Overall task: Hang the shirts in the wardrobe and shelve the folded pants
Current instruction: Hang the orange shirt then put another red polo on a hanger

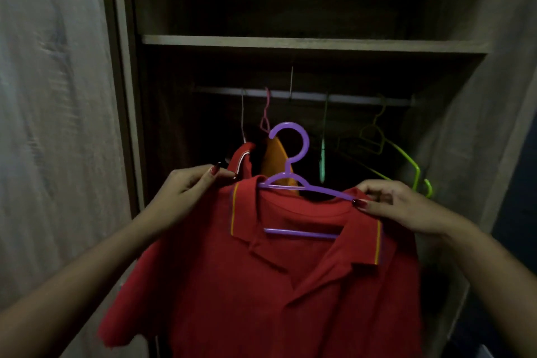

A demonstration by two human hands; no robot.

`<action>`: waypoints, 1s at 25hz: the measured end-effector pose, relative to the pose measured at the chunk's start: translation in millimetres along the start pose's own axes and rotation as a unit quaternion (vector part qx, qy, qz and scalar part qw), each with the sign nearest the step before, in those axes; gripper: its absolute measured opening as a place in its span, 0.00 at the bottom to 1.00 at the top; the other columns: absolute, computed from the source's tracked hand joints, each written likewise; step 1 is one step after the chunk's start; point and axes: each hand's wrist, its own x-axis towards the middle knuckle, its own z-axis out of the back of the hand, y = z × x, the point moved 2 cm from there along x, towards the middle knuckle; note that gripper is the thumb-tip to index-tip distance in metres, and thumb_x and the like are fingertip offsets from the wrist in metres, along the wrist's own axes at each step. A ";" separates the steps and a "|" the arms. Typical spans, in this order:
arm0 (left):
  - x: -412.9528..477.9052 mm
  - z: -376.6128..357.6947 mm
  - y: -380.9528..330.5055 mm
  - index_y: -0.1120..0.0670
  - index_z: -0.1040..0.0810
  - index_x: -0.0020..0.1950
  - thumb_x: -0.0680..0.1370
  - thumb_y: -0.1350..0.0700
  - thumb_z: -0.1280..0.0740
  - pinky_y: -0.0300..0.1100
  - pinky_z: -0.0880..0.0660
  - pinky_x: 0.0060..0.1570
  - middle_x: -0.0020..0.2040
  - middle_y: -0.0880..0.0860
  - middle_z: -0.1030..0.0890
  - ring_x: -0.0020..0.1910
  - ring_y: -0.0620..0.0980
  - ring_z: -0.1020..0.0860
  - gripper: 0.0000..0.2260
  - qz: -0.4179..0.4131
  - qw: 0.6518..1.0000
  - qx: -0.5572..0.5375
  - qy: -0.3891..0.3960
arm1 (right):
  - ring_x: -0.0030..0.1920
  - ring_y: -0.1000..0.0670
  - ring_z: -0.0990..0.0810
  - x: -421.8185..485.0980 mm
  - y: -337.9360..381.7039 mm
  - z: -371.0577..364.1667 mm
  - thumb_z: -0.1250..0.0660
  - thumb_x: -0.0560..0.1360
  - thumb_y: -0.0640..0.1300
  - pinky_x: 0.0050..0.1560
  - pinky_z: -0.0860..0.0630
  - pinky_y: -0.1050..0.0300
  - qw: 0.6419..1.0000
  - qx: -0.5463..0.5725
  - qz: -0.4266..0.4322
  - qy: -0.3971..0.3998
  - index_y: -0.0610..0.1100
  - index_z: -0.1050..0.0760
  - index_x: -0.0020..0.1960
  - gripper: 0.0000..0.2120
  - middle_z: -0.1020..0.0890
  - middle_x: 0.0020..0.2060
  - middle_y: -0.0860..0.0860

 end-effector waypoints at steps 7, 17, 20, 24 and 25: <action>97.7 -85.5 1.5 0.35 0.40 0.72 0.81 0.46 0.47 0.46 0.25 0.48 0.42 0.57 0.21 0.35 0.52 0.23 0.19 -0.036 0.953 0.243 0.176 | 0.49 0.50 0.17 -63.2 25.4 36.1 0.36 0.72 0.34 0.47 0.22 0.64 0.991 0.067 -0.108 -0.041 0.41 0.20 0.56 0.14 0.16 0.50 0.43; 84.9 -36.2 97.5 0.58 0.18 0.45 0.71 0.51 0.35 0.50 0.19 0.42 0.41 0.59 0.17 0.40 0.58 0.18 0.12 0.183 0.935 0.298 0.066 | 0.60 0.44 0.21 -69.3 55.8 20.2 0.38 0.75 0.34 0.57 0.23 0.59 0.976 0.162 -0.135 -0.044 0.46 0.25 0.63 0.19 0.20 0.60 0.44; 79.0 -16.9 81.4 0.61 0.21 0.40 0.74 0.62 0.36 0.49 0.21 0.40 0.38 0.60 0.20 0.39 0.58 0.19 0.06 0.148 0.944 0.294 0.021 | 0.55 0.42 0.21 -28.7 65.9 -7.2 0.41 0.74 0.32 0.49 0.21 0.59 0.972 0.159 -0.133 -0.110 0.46 0.24 0.62 0.20 0.18 0.57 0.43; 76.3 -13.9 77.4 0.59 0.24 0.41 0.75 0.62 0.38 0.50 0.22 0.37 0.39 0.60 0.21 0.39 0.60 0.19 0.05 0.104 0.925 0.364 0.024 | 0.39 0.48 0.21 42.4 76.4 -41.3 0.44 0.75 0.30 0.40 0.24 0.59 0.953 0.146 -0.128 -0.231 0.45 0.24 0.58 0.19 0.18 0.47 0.40; 73.3 -11.9 77.5 0.58 0.24 0.42 0.75 0.61 0.38 0.51 0.22 0.36 0.39 0.59 0.21 0.39 0.59 0.19 0.04 0.094 0.926 0.365 0.021 | 0.40 0.48 0.21 61.1 76.5 -48.1 0.44 0.75 0.30 0.42 0.24 0.58 0.949 0.140 -0.119 -0.257 0.44 0.24 0.58 0.18 0.19 0.48 0.40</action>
